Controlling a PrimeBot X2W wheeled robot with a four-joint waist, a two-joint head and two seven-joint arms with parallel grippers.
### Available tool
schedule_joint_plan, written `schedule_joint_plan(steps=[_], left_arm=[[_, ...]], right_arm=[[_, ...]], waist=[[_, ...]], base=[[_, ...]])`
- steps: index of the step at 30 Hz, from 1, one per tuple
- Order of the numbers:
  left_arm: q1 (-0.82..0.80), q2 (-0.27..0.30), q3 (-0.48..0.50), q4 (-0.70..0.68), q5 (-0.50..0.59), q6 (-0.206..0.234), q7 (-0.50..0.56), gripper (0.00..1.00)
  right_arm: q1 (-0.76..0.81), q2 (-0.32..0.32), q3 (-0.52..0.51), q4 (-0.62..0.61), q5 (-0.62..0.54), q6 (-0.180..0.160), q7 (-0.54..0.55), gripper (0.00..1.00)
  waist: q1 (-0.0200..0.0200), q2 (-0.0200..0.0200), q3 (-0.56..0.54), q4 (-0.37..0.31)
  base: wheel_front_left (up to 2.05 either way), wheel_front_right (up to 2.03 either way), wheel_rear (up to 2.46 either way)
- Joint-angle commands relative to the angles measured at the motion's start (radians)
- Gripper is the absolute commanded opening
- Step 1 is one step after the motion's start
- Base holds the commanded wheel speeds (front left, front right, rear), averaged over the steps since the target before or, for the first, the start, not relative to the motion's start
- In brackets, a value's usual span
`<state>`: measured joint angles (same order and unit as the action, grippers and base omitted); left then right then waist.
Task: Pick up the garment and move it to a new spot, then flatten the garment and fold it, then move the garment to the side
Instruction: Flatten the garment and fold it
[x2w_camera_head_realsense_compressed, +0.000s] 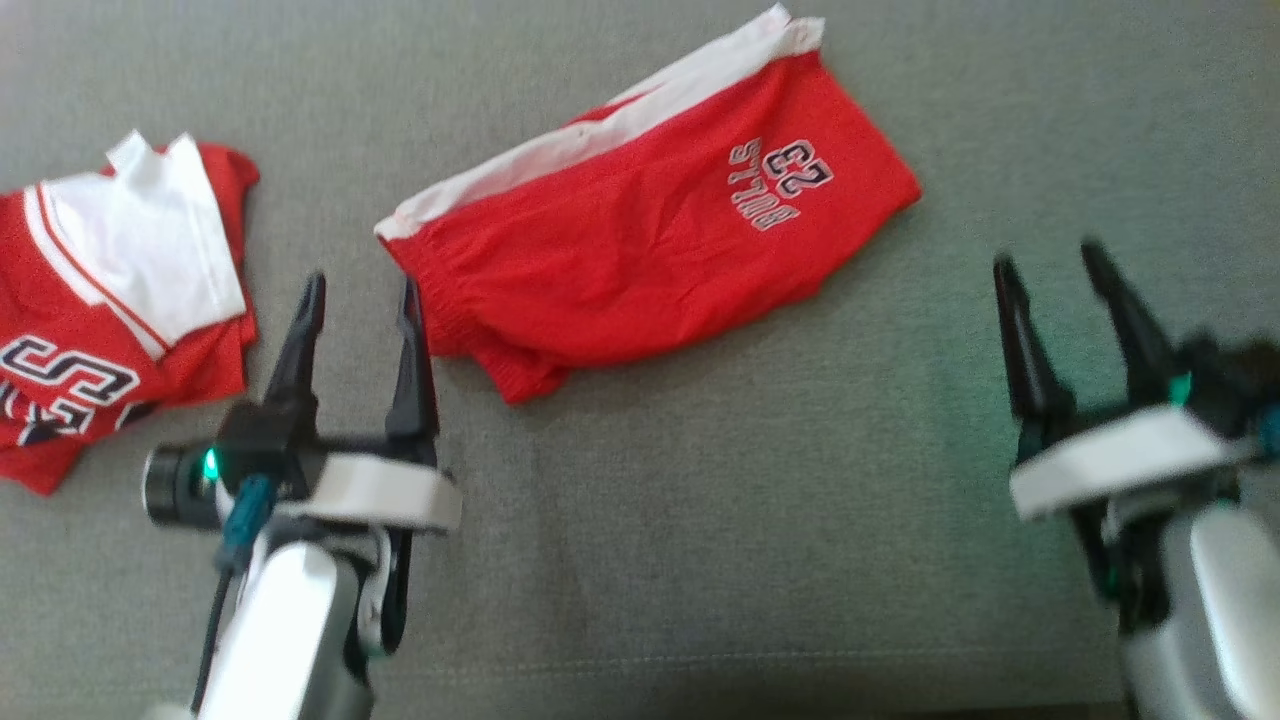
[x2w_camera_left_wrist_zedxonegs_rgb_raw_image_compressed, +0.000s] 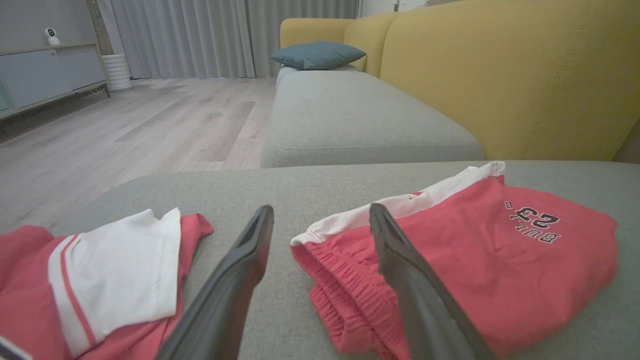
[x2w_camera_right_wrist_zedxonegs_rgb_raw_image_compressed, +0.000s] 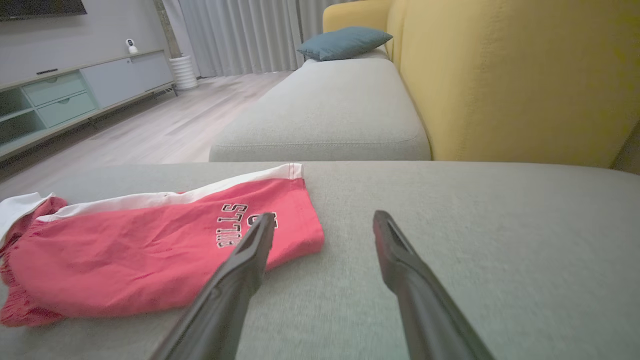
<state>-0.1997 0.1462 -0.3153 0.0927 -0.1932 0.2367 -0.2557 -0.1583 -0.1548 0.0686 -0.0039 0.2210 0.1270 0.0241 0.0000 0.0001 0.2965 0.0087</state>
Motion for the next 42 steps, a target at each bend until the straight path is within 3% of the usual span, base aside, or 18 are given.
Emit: schedule_joint_plan(steps=[1,13,22,23,25,31,42], left_arm=[[-0.053,0.001,0.033,-0.038,0.015,-0.004,-0.006,1.00],[-0.145,-0.046,0.020,-0.026,0.040,-0.039,-0.006,1.00],[-0.158,-0.069,0.025,-0.016,0.054,-0.056,-0.006,1.00],[-0.157,-0.070,0.027,-0.015,0.056,-0.058,-0.006,1.00],[-0.156,-0.072,0.029,-0.013,0.060,-0.061,-0.006,1.00],[-0.150,-0.076,0.037,-0.004,0.070,-0.071,-0.006,1.00],[-0.080,-0.072,0.050,-0.002,0.079,-0.083,-0.006,1.00]], right_arm=[[-0.079,-0.032,0.039,-0.006,0.023,0.004,0.016,1.00],[-0.433,-0.157,0.177,0.314,0.143,0.004,0.242,1.00],[-0.582,-0.177,0.281,0.495,0.224,0.004,0.411,1.00],[-0.590,-0.177,0.291,0.503,0.238,0.004,0.430,0.96],[-0.599,-0.174,0.308,0.515,0.271,0.004,0.465,0.03],[-0.551,-0.165,0.303,0.498,0.340,0.004,0.441,0.00],[-0.207,-0.107,0.135,0.343,0.334,0.004,0.248,0.00]], waist=[[0.0000,-0.0001,0.056,0.026],[0.0000,-0.0001,0.164,0.108],[0.0000,-0.0001,0.182,0.128],[0.0000,-0.0001,0.181,0.128],[0.0000,-0.0001,0.179,0.126],[0.0000,-0.0001,0.150,0.110],[0.0000,-0.0001,0.061,0.042]], base=[[0.00,0.00,0.00],[0.00,0.00,0.00],[0.00,0.00,0.00],[0.00,0.00,0.00],[0.00,0.00,0.00],[0.00,0.00,0.00],[0.00,0.00,0.00]])
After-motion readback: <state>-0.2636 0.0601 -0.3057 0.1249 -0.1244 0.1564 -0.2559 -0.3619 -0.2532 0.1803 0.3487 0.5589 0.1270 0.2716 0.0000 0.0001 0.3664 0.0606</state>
